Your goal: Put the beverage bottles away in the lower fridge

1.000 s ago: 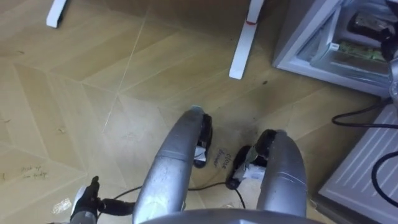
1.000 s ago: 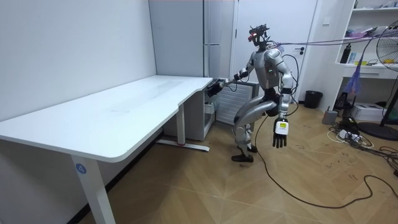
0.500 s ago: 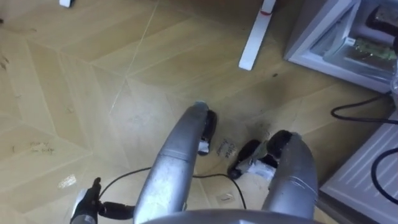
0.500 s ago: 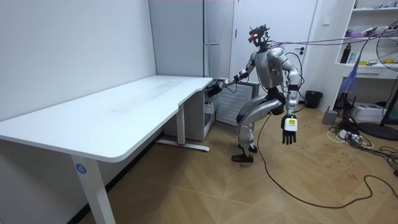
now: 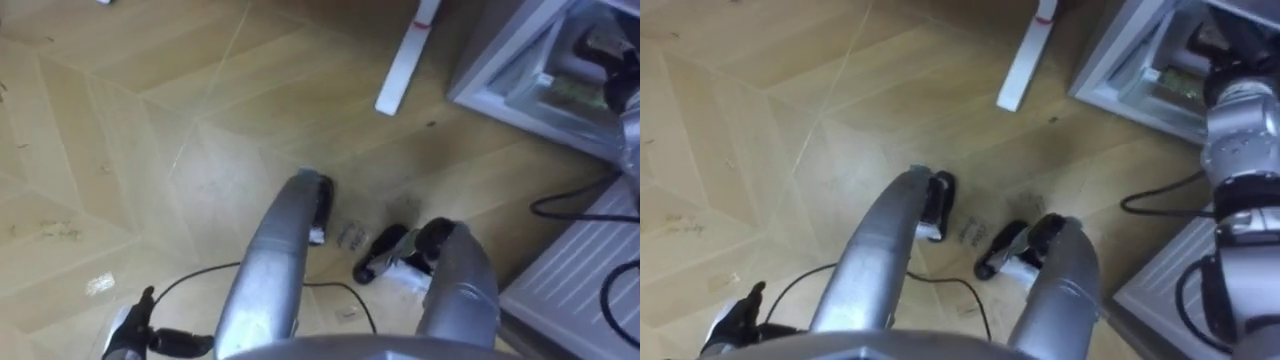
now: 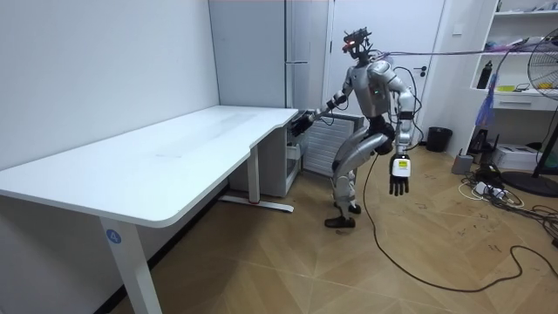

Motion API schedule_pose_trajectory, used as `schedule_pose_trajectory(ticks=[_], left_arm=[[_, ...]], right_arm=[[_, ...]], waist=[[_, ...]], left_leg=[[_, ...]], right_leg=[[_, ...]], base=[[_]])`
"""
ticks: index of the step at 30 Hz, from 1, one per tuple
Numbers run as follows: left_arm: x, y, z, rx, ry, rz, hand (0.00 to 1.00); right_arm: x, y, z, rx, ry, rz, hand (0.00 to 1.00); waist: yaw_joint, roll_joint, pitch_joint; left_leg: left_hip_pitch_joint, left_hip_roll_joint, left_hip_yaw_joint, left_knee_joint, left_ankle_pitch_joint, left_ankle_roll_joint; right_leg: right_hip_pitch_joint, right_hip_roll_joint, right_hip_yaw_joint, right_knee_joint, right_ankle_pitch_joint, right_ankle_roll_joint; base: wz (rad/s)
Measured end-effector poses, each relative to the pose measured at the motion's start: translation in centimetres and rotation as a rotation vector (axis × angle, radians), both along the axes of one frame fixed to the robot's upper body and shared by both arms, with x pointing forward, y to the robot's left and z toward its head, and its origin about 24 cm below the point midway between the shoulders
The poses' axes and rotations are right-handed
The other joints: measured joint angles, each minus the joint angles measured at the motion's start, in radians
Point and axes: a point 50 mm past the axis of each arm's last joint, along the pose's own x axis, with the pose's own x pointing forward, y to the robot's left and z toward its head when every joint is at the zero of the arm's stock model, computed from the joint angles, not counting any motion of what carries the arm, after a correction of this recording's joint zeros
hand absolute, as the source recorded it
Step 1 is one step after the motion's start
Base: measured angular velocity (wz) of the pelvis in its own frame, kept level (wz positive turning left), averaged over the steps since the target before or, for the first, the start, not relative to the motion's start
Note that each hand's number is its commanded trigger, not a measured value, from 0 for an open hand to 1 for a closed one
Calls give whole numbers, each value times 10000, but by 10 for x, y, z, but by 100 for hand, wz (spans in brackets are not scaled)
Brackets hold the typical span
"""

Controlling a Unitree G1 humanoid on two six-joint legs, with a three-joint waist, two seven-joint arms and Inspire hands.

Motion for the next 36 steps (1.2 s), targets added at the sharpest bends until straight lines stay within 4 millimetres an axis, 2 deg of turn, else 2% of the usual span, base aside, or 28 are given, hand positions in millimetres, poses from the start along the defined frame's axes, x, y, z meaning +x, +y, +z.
schedule_pose_trajectory(ticks=[1,2,3,5,10,13,15,17,19,23,25,27,29,33,36], left_arm=[[0,1,1,40,-38,10,0],[1,4,2,64,-118,84,0],[1,4,2,27,-166,200,0],[1,6,2,-82,-301,560,0],[0,11,3,-68,-399,1062,0],[1,16,5,61,-534,1388,0],[-3,17,4,202,-416,1553,0],[-9,15,0,182,-197,1780,0],[-10,13,-1,214,-136,1873,0],[-8,11,-2,213,-151,1912,0],[-6,11,-1,211,-196,1903,0],[-4,12,-1,211,-244,1898,0],[0,11,-1,205,-378,1862,0],[2,12,-1,216,-388,1855,0],[0,9,-4,156,-240,1926,0]], right_arm=[[0,1,-1,-29,32,150,0],[-2,2,-4,-41,93,381,0],[-4,1,-6,-34,121,453,0],[-9,-1,-13,-3,152,550,0],[-21,-9,-20,186,54,354,0],[-35,-13,-31,237,327,281,0],[-44,-15,-39,226,605,245,0],[-54,-16,-47,276,924,276,0],[-58,-17,-51,327,1072,261,0],[-65,-20,-54,445,1140,39,0],[-70,-22,-57,492,1192,-92,0],[-74,-22,-59,568,1185,-168,0],[-79,-24,-62,536,1263,-294,0],[-90,-26,-68,514,1528,-466,0],[-92,-19,-72,562,1565,-453,0]], waist=[[-71,-65,-7],[-140,-144,-2],[-175,-164,-11],[-346,-174,-19],[-646,-174,-28],[-659,-163,-46],[-653,-166,-124],[-588,-68,-280],[-574,-28,-303],[-639,-27,-298],[-592,1,-285],[-615,59,-287],[-614,148,-227],[-667,206,-224],[-735,225,-218]], left_leg=[[44,-12,14,-95,136,9],[111,-6,15,-178,295,143],[134,5,12,-175,286,158],[223,94,21,-207,177,275],[328,93,84,-195,-42,479],[630,145,97,-292,-129,519],[1035,174,144,-524,-154,557],[1495,252,256,-848,-157,572],[1793,284,341,-1105,-130,598],[2088,312,534,-1451,-81,610],[2225,453,619,-1493,-87,612],[2302,465,638,-1609,-83,601],[2384,475,697,-1710,-82,590],[2460,473,772,-1862,-82,564],[2597,480,811,-1996,-75,540]], right_leg=[[20,7,-4,-65,22,-4],[94,84,-15,-183,48,10],[139,120,-14,-239,55,27],[290,287,3,-530,122,162],[363,372,266,-655,87,515],[720,517,275,-953,146,653],[1076,559,302,-1230,211,741],[1476,740,402,-1682,394,845],[1693,842,507,-1965,528,905],[1845,929,660,-2278,681,943],[1942,1063,759,-2431,744,945],[2014,1123,779,-2577,795,952],[2079,1217,826,-2723,842,949],[2113,1222,853,-2837,851,953],[2219,1223,842,-2945,865,930]], base=[[-18],[-11],[-14],[-12],[-3],[-6],[-10],[-21],[-20],[-11],[-19],[-12],[-8],[-1],[0]])
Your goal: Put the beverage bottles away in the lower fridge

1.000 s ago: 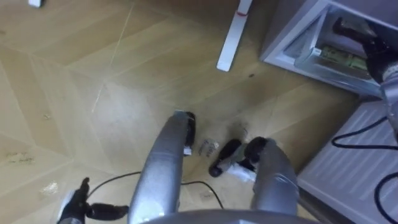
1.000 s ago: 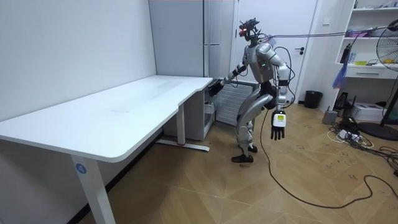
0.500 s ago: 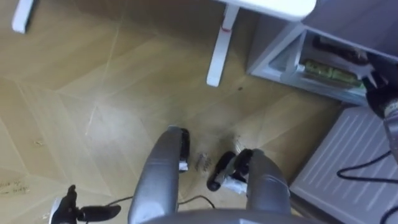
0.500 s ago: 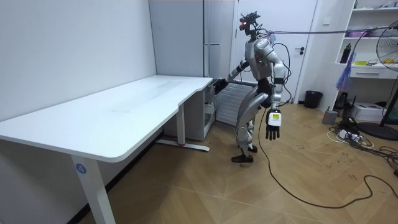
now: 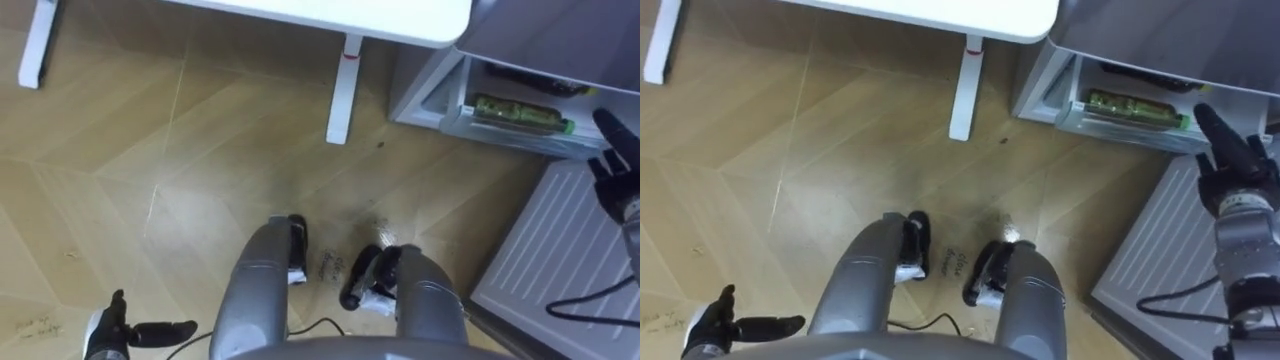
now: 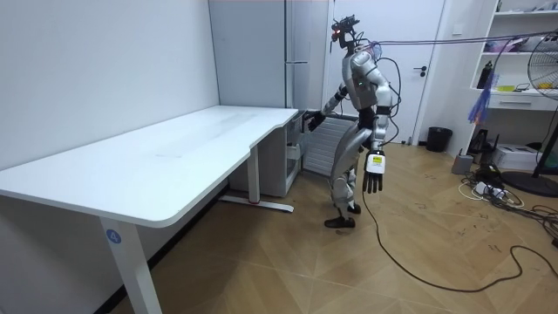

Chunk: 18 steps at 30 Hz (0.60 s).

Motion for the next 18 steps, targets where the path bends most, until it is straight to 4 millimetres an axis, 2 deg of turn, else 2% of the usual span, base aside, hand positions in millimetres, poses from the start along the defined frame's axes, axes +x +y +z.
schedule_pose_trajectory(ticks=[2,5,18], left_arm=[[-2,-6,-3,-167,50,89,0],[0,-11,-5,-271,35,67,0],[10,-11,-6,-141,-70,87,0]], right_arm=[[3,9,-3,126,-61,157,0],[4,18,-7,354,-166,279,0],[7,31,-15,301,33,1020,0]], waist=[[-136,50,0],[-142,78,7],[-49,203,5]], left_leg=[[130,13,0,-138,8,-13],[200,15,13,-189,5,-16],[281,65,18,-317,17,-37]], right_leg=[[127,3,-4,-121,3,5],[179,12,24,-175,-1,12],[229,82,40,-351,78,-1]], base=[[0],[0],[-1]])
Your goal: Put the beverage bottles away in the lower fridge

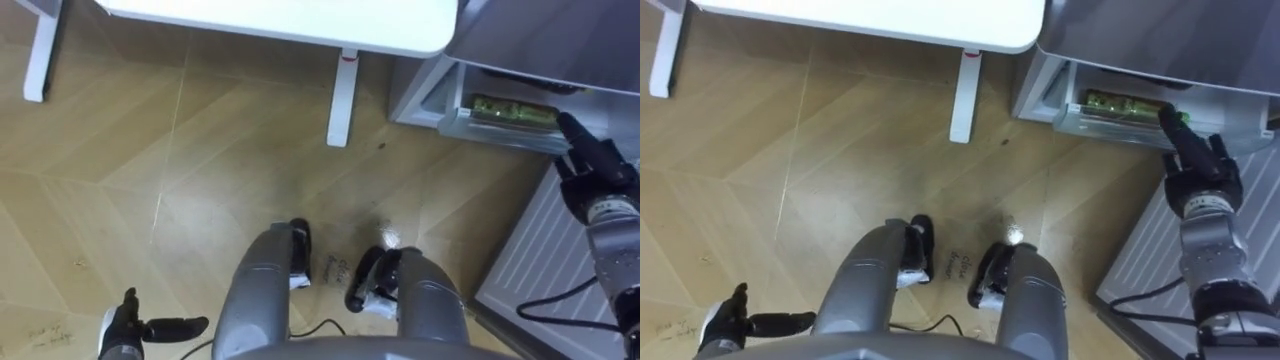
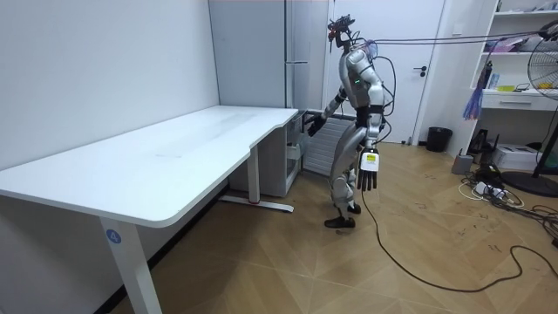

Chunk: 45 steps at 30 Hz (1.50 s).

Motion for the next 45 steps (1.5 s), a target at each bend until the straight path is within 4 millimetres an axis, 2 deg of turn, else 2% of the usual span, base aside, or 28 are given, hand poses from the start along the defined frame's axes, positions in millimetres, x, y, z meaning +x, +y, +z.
schedule_pose_trajectory(ticks=[4,9,11,14,17,19,24,26,31,32,35,37,40,45], left_arm=[[7,-5,-2,-164,-1,-251,0],[13,-3,0,-96,-97,-353,0],[11,-1,-1,-41,43,-305,0],[14,-4,-2,-109,142,-464,0],[17,-10,-3,-192,275,-876,0],[20,-13,-2,-273,215,-1017,0],[20,-16,-3,-363,489,-1176,0],[22,-16,-3,-404,412,-1163,0],[26,-17,-1,-404,243,-1208,0],[27,-16,0,-383,181,-1235,0],[34,-14,5,-312,-160,-1372,0],[38,-13,7,-282,-382,-1446,0],[41,-10,10,-179,-660,-1451,0],[38,-8,10,-93,-619,-1465,0]], right_arm=[[5,2,-4,136,246,-67,0],[33,1,17,75,-505,181,0],[38,1,21,108,-720,204,0],[38,-6,25,82,-758,60,0],[38,-13,27,-8,-683,-249,0],[40,-19,31,-190,-684,-445,0],[49,-24,40,-241,-869,-919,0],[54,-25,44,-137,-816,-1210,0],[63,-22,50,-27,-642,-1355,0],[63,-21,51,-2,-602,-1366,0],[72,-19,58,424,-710,-1681,0],[79,-17,64,654,-834,-1923,0],[85,-16,71,868,-937,-2288,0],[85,-18,73,851,-729,-2742,0]], waist=[[154,14,16],[201,-18,85],[198,-78,142],[221,-74,212],[251,-50,227],[422,-48,231],[608,-44,234],[648,-61,243],[669,-162,303],[684,-192,313],[740,-333,351],[745,-344,351],[791,-342,350],[905,-339,348]], left_leg=[[-112,-36,-4,77,-1,3],[-955,-89,-13,845,-136,50],[-1413,-99,-31,1532,-361,82],[-2111,-56,-110,2538,-712,129],[-2709,-93,-36,3399,-987,187],[-3143,-46,30,3817,-1053,206],[-3976,-123,14,4434,-1034,174],[-4228,-319,-25,4478,-945,38],[-4493,-458,-187,4389,-751,-276],[-4586,-442,-238,4394,-713,-280],[-4906,-368,-258,4432,-626,-314],[-5112,-359,-251,4433,-516,-286],[-5311,-462,-274,4453,-482,-313],[-5398,-631,-377,4532,-488,-305]], right_leg=[[-107,-31,8,103,-12,-4],[-970,-314,49,1077,-328,-75],[-1395,-455,105,1784,-600,-124],[-2035,-485,278,2708,-939,-111],[-2704,-669,488,3732,-1284,-109],[-3211,-675,663,4180,-1400,-99],[-4156,-836,865,4993,-1493,-259],[-4407,-998,865,5209,-1528,-343],[-4587,-1214,659,5326,-1610,-577],[-4613,-1244,535,5328,-1624,-668],[-4951,-1203,506,5395,-1596,-739],[-5173,-1235,489,5446,-1576,-779],[-5385,-1377,442,5536,-1576,-801],[-5472,-1493,442,5706,-1714,-834]], base=[[0],[7],[2],[-5],[0],[-9],[-2],[17],[20],[12],[0],[-2],[0],[5]])
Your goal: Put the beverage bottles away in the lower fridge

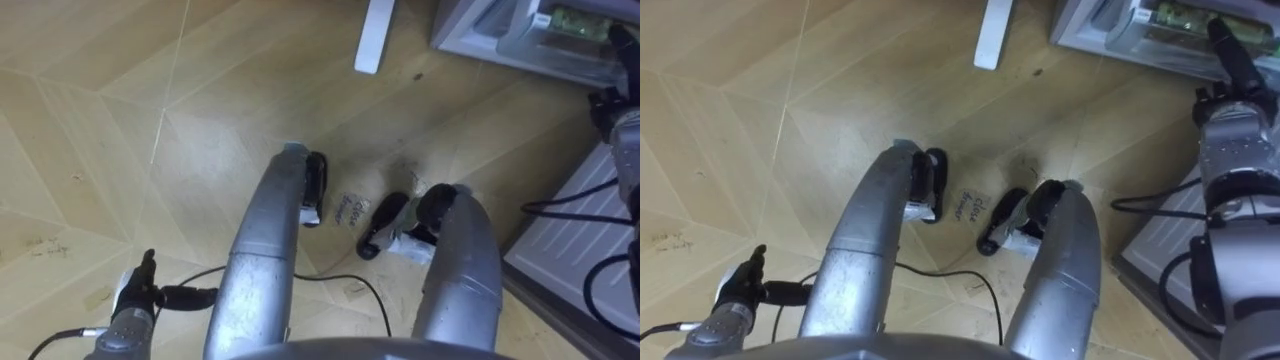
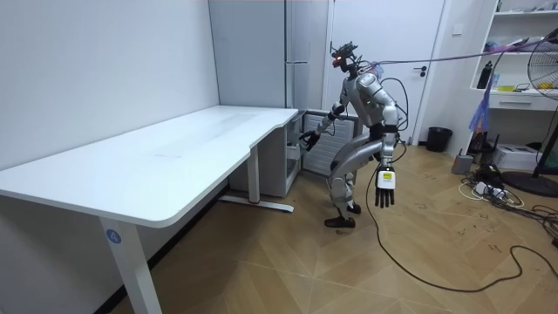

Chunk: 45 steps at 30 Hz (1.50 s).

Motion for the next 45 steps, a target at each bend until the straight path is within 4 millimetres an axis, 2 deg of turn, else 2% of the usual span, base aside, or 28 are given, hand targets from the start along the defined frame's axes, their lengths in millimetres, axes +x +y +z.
schedule_pose_trajectory(ticks=[4,10,12,14,18,20,27,29,35,39,42,45], left_arm=[[-1,-2,2,19,-96,-154,0],[-10,6,4,219,-68,81,0],[-15,8,4,294,6,77,0],[-22,10,3,329,174,107,0],[-32,10,4,294,279,116,0],[-39,9,4,267,388,143,0],[-40,10,6,243,326,170,0],[-43,11,10,268,179,42,0],[-48,16,14,384,183,-96,0],[-48,20,15,502,207,-178,0],[-48,20,15,418,265,-262,0],[-49,20,15,275,339,-388,0]], right_arm=[[0,-1,3,9,267,-478,0],[17,10,28,-7,-226,-489,0],[25,14,37,-61,-433,-357,0],[33,19,48,-184,-682,-160,0],[43,25,66,-498,-1238,288,0],[44,29,66,-1017,-943,746,0],[45,30,67,-1020,-967,801,0],[45,30,67,-1007,-921,755,0],[44,31,64,-966,-566,722,0],[44,33,63,-1052,-454,792,0],[43,32,62,-1319,-302,893,0],[39,28,50,-1661,-45,1283,0]], waist=[[241,5,-3],[402,48,-29],[412,95,-44],[412,115,-53],[395,118,-55],[349,123,-55],[419,126,-54],[408,136,-52],[424,180,-42],[425,208,-45],[478,373,-34],[569,409,-20]], left_leg=[[-69,-12,-119,133,-18,23],[-104,-11,-188,255,15,-49],[-110,-26,-242,260,31,-85],[-82,-41,-331,273,69,-244],[-91,-165,-519,294,72,-405],[-2,-164,-623,345,52,-485],[-17,-144,-676,495,47,-489],[41,-152,-673,465,44,-484],[403,-157,-675,375,40,-477],[459,-157,-684,377,39,-475],[607,-150,-715,363,18,-464],[1037,-155,-701,-2,17,-466]], right_leg=[[-4,-16,-59,126,-101,-48],[-90,-11,-74,305,-141,-154],[-84,-24,-126,343,-170,-227],[-15,-54,-220,400,-222,-384],[94,-199,-418,488,-344,-627],[239,-174,-510,515,-381,-728],[265,-220,-565,689,-496,-771],[378,-326,-649,687,-518,-784],[818,-401,-731,605,-597,-678],[887,-394,-758,592,-608,-679],[1056,-359,-780,521,-609,-682],[1400,-270,-831,137,-483,-630]], base=[[3],[1],[6],[9],[10],[0],[1],[9],[5],[0],[-3],[-3]])
